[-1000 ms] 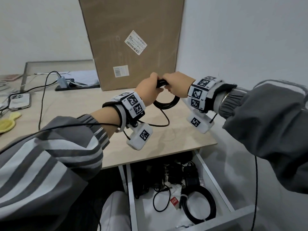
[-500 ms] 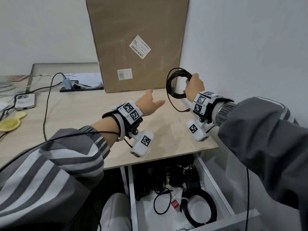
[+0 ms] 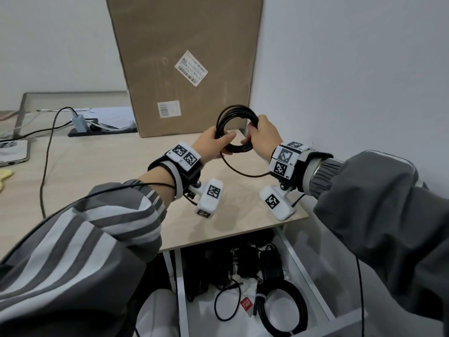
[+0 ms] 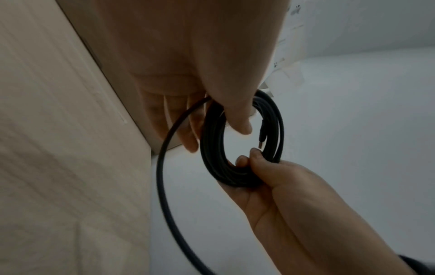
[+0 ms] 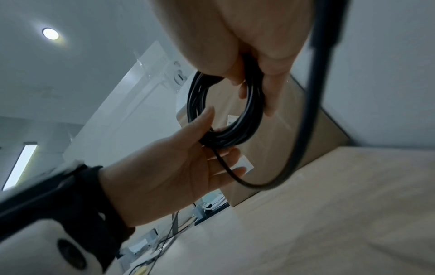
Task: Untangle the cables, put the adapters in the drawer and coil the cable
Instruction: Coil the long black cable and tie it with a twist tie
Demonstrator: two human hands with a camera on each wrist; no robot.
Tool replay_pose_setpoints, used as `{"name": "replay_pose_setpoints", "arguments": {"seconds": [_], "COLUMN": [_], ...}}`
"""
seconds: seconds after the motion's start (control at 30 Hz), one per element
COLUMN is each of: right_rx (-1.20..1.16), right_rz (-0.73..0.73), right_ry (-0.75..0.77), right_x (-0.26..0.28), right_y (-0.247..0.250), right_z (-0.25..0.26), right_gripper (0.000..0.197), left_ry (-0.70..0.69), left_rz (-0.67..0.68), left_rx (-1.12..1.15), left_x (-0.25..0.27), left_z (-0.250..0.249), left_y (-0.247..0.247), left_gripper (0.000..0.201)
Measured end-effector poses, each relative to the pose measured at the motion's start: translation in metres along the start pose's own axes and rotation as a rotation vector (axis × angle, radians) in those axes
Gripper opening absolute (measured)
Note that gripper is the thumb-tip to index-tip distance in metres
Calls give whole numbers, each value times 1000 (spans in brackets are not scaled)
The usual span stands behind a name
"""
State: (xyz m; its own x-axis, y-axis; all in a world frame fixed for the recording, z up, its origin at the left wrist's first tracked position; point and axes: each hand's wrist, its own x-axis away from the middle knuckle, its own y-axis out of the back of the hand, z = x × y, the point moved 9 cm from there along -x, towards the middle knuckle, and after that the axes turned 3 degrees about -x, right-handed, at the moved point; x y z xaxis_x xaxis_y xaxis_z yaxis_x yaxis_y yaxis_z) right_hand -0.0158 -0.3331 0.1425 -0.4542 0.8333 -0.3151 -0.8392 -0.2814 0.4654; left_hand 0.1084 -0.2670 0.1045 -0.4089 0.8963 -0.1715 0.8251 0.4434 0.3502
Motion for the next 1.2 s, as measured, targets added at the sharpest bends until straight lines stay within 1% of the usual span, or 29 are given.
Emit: {"name": "replay_pose_setpoints", "arguments": {"seconds": [0.07,0.13,0.17,0.23,0.27,0.33,0.4,0.43,0.5,0.53,0.57,0.6,0.67,0.7,0.73,0.77,0.8,0.83,0.87,0.9,0.93,1.0,1.03,1.1,1.2], "right_rx": [-105,-220,-301,-454,-508,-600,-667,-652,-449,-301,-147,8,244,333,407,450,471,460,444,415,390,310,232,48,-96], "right_rz": [-11,-19,-24,-22,-19,7,94,166,308,359,385,392,350,343,358,395,434,445,426,389,345,295,280,233,162], "right_ry": [-81,-182,-250,-360,-384,-384,-377,-369,-332,-294,-245,-176,-30,39,105,158,173,181,176,179,172,141,102,-12,-97], "right_x": [0,-2,-2,-1,1,3,6,9,16,17,17,15,7,2,0,0,-1,-1,-2,-4,-7,-10,-11,-14,-21], "right_y": [-9,-21,-28,-40,-44,-50,-56,-60,-60,-56,-51,-44,-31,-30,-32,-38,-45,-51,-55,-57,-60,-71,-78,-89,-105], "right_z": [-14,-30,-38,-50,-51,-50,-47,-46,-40,-37,-36,-31,-19,-13,-6,1,4,8,12,13,13,9,4,-7,-21], "right_gripper": [14,23,28,31,31,29,26,22,10,9,12,28,72,81,75,57,36,18,8,3,2,5,8,13,8], "left_ry": [-27,-52,-51,-48,-53,-50,-30,-19,-8,-6,-5,-6,-26,-40,-51,-61,-65,-65,-57,-50,-46,-56,-44,20,135], "left_rz": [-89,-172,-184,-158,-147,-140,-169,-192,-213,-205,-187,-156,-80,-43,-10,15,30,26,8,-19,-59,-156,-186,-195,-141], "left_rx": [24,42,85,210,258,335,338,299,185,131,85,36,-105,-175,-231,-266,-279,-269,-241,-198,-158,-102,-75,21,294], "left_x": [2,2,2,3,3,4,3,3,3,3,2,2,2,3,5,6,7,6,6,5,4,1,0,-3,-5], "left_z": [0,2,4,7,7,7,8,10,12,12,13,13,10,7,5,3,3,4,6,8,11,18,25,44,75], "left_y": [4,10,10,4,2,1,6,10,17,19,21,21,21,20,19,18,18,20,23,27,33,48,53,58,55], "left_gripper": [26,29,29,22,18,14,13,13,13,14,14,15,15,15,14,13,12,13,14,14,14,14,14,12,11]}}
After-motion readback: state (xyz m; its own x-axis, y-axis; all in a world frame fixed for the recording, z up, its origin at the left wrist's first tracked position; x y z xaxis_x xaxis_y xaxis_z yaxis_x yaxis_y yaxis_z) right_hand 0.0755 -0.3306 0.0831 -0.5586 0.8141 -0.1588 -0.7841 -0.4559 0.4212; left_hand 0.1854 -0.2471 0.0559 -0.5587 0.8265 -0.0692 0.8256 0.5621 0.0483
